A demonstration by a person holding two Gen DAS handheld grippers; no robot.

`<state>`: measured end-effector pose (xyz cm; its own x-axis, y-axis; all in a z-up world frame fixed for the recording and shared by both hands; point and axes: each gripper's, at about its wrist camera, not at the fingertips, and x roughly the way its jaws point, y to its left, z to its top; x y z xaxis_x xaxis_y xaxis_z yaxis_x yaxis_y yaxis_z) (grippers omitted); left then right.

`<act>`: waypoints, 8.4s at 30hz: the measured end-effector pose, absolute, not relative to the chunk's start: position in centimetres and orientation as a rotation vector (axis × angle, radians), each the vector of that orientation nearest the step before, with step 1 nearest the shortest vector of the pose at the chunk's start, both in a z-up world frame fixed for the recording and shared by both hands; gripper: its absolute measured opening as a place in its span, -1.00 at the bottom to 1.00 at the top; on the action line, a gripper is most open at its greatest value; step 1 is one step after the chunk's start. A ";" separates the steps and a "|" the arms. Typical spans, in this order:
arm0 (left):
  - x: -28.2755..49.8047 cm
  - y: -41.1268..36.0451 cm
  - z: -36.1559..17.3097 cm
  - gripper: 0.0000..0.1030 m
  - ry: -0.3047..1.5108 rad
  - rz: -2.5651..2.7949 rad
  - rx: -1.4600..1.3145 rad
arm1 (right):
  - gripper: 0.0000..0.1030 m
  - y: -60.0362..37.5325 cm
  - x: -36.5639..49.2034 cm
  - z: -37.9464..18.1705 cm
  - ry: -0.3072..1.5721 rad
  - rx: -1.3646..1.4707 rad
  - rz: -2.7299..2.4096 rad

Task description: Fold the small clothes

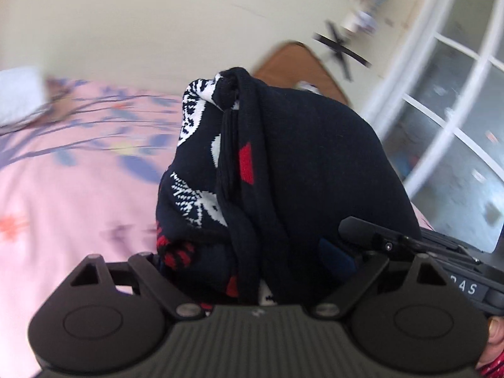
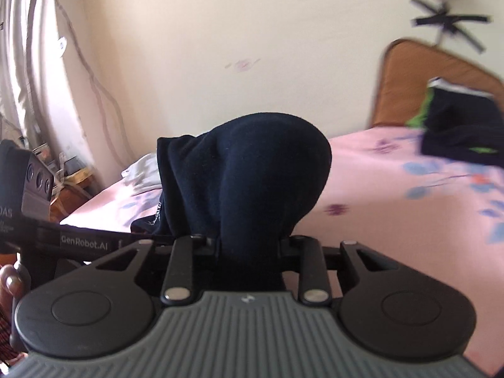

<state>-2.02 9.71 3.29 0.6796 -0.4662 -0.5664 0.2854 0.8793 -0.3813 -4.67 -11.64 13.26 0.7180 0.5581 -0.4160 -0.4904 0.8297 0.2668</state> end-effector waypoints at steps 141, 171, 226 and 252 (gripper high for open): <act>4.8 -3.7 2.5 1.00 0.582 -0.124 0.150 | 0.87 -25.1 -1.9 8.0 0.424 0.466 -0.127; 5.3 -2.8 2.7 1.00 0.615 -0.081 0.093 | 0.90 -24.7 -1.8 8.1 0.438 0.445 -0.135; 3.3 -2.8 4.2 1.00 0.524 0.040 0.198 | 0.93 -24.7 -1.9 8.1 0.432 0.451 -0.127; 2.1 -2.8 18.0 1.00 0.514 -0.165 0.160 | 1.00 -24.4 -4.4 23.4 0.612 0.227 0.016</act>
